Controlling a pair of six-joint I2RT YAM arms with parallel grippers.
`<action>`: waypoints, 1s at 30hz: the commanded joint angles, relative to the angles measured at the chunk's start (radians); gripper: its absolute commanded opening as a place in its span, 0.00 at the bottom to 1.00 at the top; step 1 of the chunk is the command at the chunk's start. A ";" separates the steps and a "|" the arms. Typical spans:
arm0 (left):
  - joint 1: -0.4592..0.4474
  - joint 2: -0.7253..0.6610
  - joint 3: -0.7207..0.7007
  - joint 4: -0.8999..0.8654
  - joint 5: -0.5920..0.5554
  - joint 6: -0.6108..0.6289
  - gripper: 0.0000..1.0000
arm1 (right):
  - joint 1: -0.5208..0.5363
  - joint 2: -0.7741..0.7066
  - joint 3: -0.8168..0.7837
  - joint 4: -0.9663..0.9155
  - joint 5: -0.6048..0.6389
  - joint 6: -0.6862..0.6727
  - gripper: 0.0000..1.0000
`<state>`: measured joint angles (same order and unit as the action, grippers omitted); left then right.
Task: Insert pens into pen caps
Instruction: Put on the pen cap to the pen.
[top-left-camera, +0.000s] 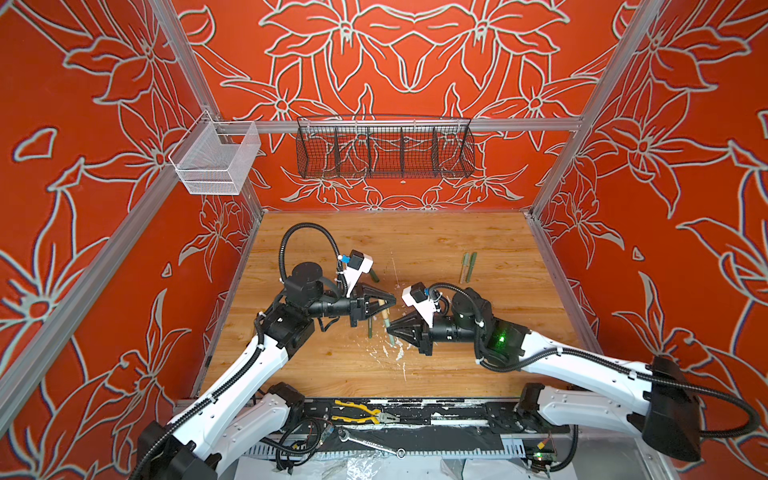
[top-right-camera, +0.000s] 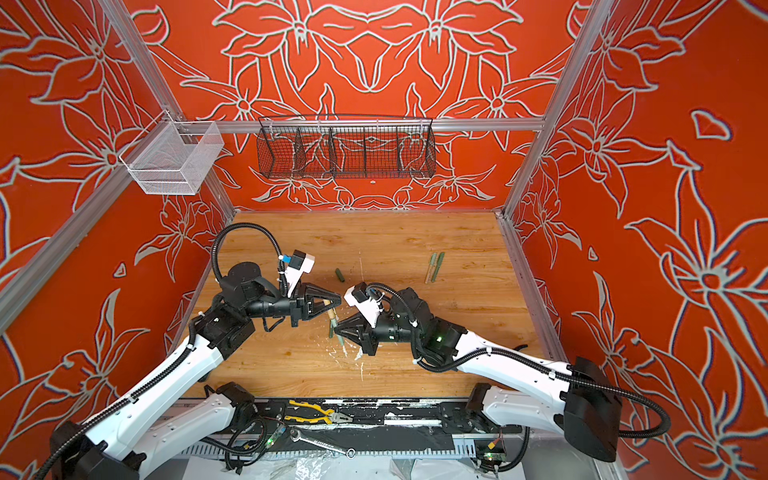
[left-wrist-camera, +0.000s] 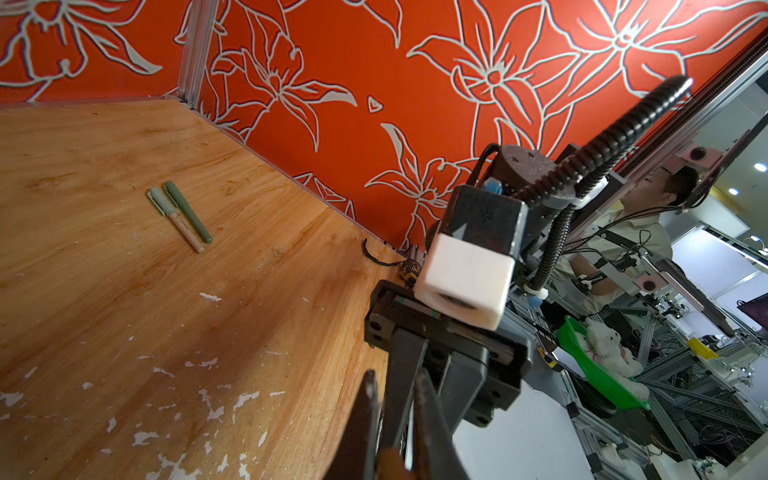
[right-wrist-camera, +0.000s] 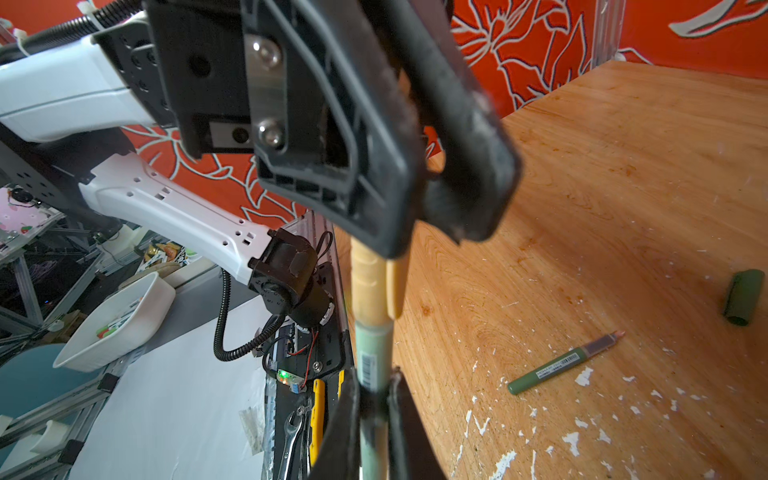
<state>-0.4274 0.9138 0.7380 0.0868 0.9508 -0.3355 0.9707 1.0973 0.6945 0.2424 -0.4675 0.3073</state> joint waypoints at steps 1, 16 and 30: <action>-0.027 -0.003 -0.005 -0.049 0.057 -0.007 0.00 | -0.010 -0.023 0.077 0.077 0.126 0.035 0.00; -0.006 -0.070 0.023 -0.066 -0.012 -0.010 0.79 | -0.010 0.025 0.102 0.015 0.082 0.012 0.00; 0.055 -0.048 0.023 -0.060 0.023 -0.016 0.68 | -0.010 0.027 0.117 0.016 0.000 0.020 0.00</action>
<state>-0.3779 0.8547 0.7437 0.0177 0.9470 -0.3569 0.9611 1.1282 0.7788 0.2436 -0.4328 0.3191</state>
